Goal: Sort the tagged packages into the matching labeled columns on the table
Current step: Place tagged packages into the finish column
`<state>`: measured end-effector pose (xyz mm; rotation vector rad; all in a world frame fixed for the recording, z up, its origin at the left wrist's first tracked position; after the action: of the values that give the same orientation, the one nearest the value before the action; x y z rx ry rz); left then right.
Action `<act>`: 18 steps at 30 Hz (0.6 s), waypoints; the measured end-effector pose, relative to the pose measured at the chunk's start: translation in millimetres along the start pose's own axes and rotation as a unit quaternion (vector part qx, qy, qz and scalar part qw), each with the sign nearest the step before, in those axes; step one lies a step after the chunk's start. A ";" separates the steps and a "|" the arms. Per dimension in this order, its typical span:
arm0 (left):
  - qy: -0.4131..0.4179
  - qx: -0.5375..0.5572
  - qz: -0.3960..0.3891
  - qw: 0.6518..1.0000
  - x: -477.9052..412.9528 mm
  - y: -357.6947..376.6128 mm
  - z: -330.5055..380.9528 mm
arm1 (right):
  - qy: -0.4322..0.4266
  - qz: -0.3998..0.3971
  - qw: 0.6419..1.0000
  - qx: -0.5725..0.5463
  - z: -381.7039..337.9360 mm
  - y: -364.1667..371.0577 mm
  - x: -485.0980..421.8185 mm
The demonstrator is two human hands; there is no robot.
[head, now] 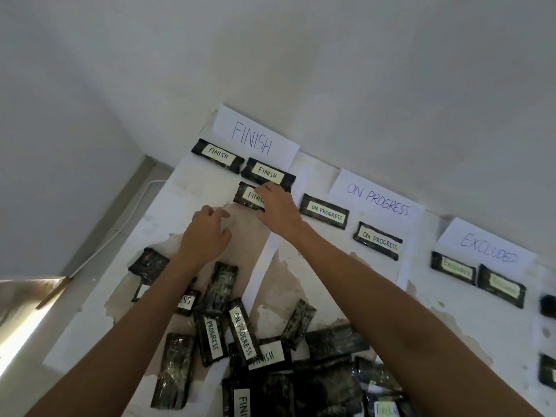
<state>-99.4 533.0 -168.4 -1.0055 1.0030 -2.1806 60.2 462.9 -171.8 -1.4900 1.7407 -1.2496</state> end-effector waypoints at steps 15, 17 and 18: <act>-0.100 -0.131 -0.009 0.986 79.9 37.9 8.0 | 0.012 0.093 0.993 -0.075 -20.4 -17.0 43.9; -0.098 -0.092 0.008 0.991 87.3 41.8 7.6 | 0.020 0.105 0.990 -0.095 -26.5 -18.3 63.3; -0.096 -0.069 0.015 0.993 88.7 41.1 7.7 | 0.025 0.103 0.988 -0.108 -29.9 -18.6 73.7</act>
<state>-138.4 443.3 -161.9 -1.2296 1.0810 -1.9671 24.8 402.5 -129.8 -1.3602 2.0594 -1.0273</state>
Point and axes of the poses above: each hand's wrist, its own x-axis away from the middle knuckle, its own y-axis out of the palm, z = x × y, the point moved 3 cm from there along -x, towards the middle knuckle, and after that the axes turned 9 degrees about -y, right-handed, at the moved point
